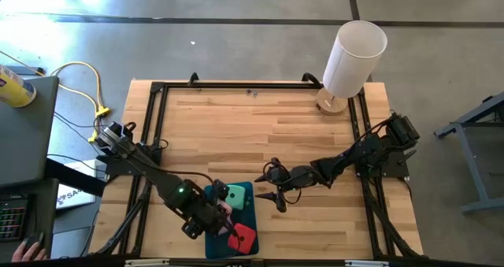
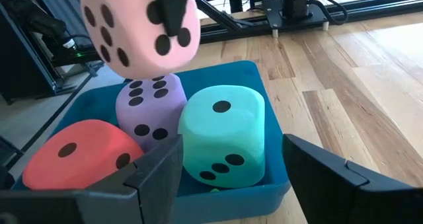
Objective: Pick & Place Dice
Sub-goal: Put the big pink die into the blue bin
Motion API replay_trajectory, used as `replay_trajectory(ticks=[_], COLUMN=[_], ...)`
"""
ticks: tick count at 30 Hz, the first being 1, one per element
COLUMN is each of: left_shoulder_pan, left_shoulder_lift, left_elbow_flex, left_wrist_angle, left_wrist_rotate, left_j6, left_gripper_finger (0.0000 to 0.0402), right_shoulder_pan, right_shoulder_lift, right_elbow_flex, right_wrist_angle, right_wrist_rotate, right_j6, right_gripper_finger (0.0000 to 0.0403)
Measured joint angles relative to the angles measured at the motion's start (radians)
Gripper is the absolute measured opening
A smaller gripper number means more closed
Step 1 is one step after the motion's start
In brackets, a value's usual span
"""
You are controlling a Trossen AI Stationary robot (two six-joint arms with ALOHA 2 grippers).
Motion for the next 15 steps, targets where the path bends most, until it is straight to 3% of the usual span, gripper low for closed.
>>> replay_trajectory(ticks=[15], left_shoulder_pan=[-0.017], left_shoulder_lift=[0.054], left_elbow_flex=[0.000], left_wrist_angle=[-0.002], left_wrist_rotate=[0.010], left_j6=[0.011], left_gripper_finger=[0.0396], right_shoulder_pan=[0.000], right_shoulder_lift=[0.000], right_elbow_flex=[0.000], right_wrist_angle=[-0.007], right_wrist_rotate=[0.000], right_j6=[0.000], right_gripper_finger=[0.0249])
